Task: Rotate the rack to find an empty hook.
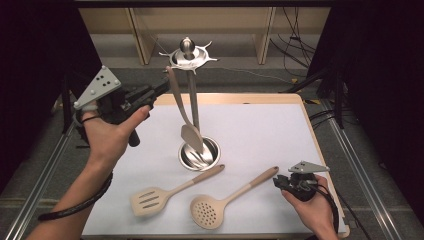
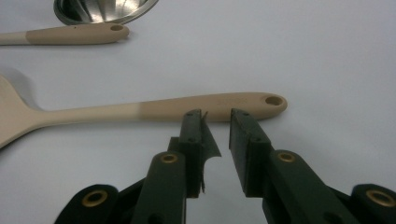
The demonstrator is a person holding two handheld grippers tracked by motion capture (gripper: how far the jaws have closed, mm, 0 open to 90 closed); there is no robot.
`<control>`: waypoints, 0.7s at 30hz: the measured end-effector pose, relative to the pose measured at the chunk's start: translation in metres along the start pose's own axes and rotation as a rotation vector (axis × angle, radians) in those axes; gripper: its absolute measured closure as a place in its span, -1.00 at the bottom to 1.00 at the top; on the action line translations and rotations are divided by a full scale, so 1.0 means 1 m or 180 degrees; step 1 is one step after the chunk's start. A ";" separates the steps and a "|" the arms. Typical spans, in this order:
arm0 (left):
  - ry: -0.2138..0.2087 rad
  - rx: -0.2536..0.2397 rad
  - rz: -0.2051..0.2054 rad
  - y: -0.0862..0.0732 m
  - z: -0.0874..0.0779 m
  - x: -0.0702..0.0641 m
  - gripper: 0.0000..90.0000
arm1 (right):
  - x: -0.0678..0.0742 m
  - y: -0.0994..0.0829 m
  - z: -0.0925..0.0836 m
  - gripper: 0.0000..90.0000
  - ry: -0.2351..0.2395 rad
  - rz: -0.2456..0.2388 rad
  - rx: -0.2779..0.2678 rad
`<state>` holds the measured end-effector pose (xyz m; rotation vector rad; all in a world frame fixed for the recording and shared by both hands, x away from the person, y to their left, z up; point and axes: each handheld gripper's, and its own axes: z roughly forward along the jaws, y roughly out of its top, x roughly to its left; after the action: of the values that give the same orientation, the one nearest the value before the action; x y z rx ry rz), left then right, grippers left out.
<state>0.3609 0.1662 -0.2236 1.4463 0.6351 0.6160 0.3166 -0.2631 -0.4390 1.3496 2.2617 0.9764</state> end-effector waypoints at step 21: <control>0.0217 0.0067 0.0028 0.007 0.012 0.020 0.99 | -0.001 0.001 -0.001 0.68 0.0009 0.0034 0.0009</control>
<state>0.3833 0.1719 -0.2172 1.4534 0.6907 0.6694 0.3172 -0.2636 -0.4379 1.3637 2.2610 0.9797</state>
